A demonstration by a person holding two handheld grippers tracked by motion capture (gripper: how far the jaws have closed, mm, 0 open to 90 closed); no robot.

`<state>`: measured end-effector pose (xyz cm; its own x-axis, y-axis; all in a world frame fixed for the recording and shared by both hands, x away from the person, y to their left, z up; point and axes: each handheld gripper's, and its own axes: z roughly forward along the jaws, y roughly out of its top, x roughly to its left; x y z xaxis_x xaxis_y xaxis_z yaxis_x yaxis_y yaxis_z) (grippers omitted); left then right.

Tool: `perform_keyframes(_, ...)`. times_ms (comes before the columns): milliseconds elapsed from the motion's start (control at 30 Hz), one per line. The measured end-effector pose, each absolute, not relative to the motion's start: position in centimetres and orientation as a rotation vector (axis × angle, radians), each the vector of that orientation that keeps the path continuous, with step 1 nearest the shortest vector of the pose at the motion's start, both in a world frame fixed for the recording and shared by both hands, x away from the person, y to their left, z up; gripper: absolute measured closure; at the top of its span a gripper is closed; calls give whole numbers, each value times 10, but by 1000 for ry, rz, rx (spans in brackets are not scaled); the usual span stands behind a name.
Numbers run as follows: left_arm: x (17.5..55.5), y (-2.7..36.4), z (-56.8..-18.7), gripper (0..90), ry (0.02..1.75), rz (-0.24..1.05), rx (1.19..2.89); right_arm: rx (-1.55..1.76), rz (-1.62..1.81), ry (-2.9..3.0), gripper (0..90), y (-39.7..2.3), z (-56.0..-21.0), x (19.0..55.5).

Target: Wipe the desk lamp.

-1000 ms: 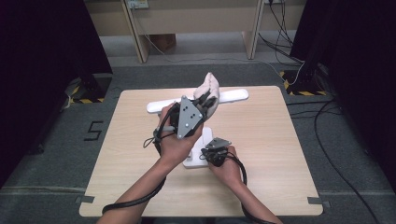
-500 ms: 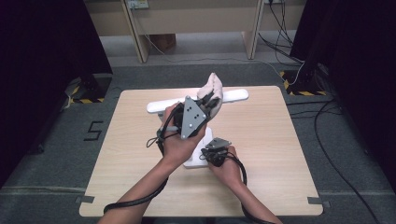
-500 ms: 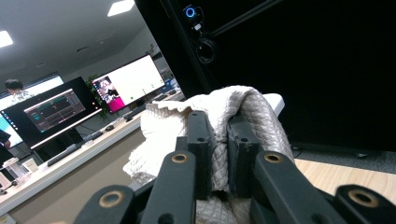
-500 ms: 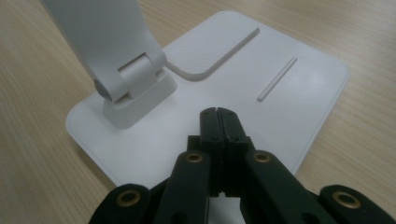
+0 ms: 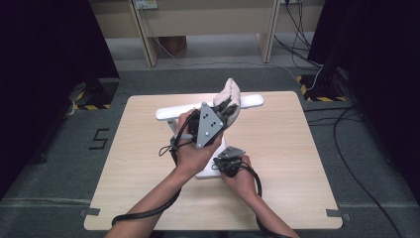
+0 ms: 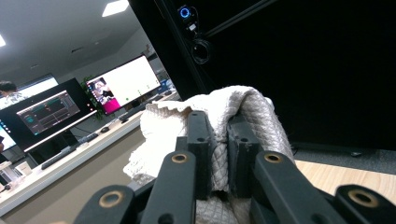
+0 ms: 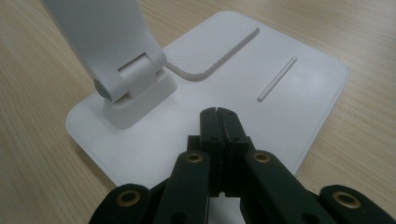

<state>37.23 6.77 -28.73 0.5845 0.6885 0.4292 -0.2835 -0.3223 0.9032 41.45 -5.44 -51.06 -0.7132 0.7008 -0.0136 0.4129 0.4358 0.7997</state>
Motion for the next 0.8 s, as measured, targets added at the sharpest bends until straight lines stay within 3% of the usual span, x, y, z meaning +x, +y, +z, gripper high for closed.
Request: perform_keyframes(800, 377, 53, -287, 819, 344, 986, 1630, 954, 1167, 2350, 900, -54, -511, 414)
